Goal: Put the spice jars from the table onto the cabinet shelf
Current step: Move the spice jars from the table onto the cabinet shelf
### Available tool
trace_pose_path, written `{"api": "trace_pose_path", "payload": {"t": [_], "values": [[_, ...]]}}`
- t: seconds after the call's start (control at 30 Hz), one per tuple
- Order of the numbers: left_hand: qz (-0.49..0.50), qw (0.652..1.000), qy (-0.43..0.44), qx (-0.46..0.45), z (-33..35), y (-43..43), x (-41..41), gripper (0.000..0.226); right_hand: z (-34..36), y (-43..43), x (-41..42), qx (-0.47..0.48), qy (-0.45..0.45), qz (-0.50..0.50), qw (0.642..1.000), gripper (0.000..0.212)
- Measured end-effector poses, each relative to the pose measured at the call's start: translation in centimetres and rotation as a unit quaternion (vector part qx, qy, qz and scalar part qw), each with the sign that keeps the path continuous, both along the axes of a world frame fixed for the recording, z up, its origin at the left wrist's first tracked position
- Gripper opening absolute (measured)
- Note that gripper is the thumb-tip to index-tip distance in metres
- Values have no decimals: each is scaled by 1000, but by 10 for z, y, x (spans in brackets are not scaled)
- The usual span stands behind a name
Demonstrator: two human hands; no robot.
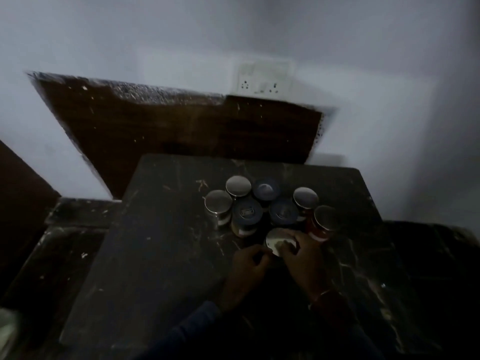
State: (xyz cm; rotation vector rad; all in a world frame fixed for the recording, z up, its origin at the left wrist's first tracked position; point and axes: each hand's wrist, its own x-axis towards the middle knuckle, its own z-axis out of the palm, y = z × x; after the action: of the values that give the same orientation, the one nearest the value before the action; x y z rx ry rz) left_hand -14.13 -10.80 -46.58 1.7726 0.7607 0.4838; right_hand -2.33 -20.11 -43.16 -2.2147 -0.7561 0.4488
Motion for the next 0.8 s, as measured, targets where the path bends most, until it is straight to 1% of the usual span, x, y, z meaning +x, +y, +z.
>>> {"api": "trace_pose_path", "payload": {"t": [0.07, 0.13, 0.2, 0.27, 0.37, 0.43, 0.5, 0.57, 0.63, 0.7, 0.73, 0.8], "values": [[0, 1000, 19, -5, 4, 1, 3, 21, -8, -10, -4, -6, -15, 23, 1000, 54], [15, 999, 38, -5, 7, 5, 8, 20, -13, -10, -4, 0, -16, 64, 998, 70], [21, 999, 48, -14, 10, 8, 11, 21, -19, -3, 0, -20, -17, 84, 996, 81], [25, 998, 59, -16, 11, 8, 12, 24, -24, 3, 5, -53, -18, 103, 993, 85], [38, 994, 97, -35, 11, 4, 11, 31, -32, 8, 10, -60, -18, 125, 990, 83], [42, 991, 120, -40, 8, 3, 8, 35, -33, 8, 13, -47, -20, 119, 992, 82], [31, 989, 129, -64, 7, 3, 2, 42, -33, 6, 18, -40, -6, 108, 993, 83], [5, 985, 128, -112, 5, 5, -5, 53, -30, 6, 24, -40, 56, 91, 994, 82], [-8, 982, 106, -158, 4, 8, -12, 63, -23, 9, 27, -3, 165, 67, 984, 73], [0, 981, 71, -182, 4, 11, -16, 61, -16, 16, 26, 45, 247, 43, 967, 59], [7, 979, 55, -196, 6, 12, -18, 56, -12, 20, 24, 56, 262, 36, 963, 53], [18, 974, 31, -225, 9, 13, -22, 56, -7, 26, 21, 62, 256, 35, 964, 46]]}}
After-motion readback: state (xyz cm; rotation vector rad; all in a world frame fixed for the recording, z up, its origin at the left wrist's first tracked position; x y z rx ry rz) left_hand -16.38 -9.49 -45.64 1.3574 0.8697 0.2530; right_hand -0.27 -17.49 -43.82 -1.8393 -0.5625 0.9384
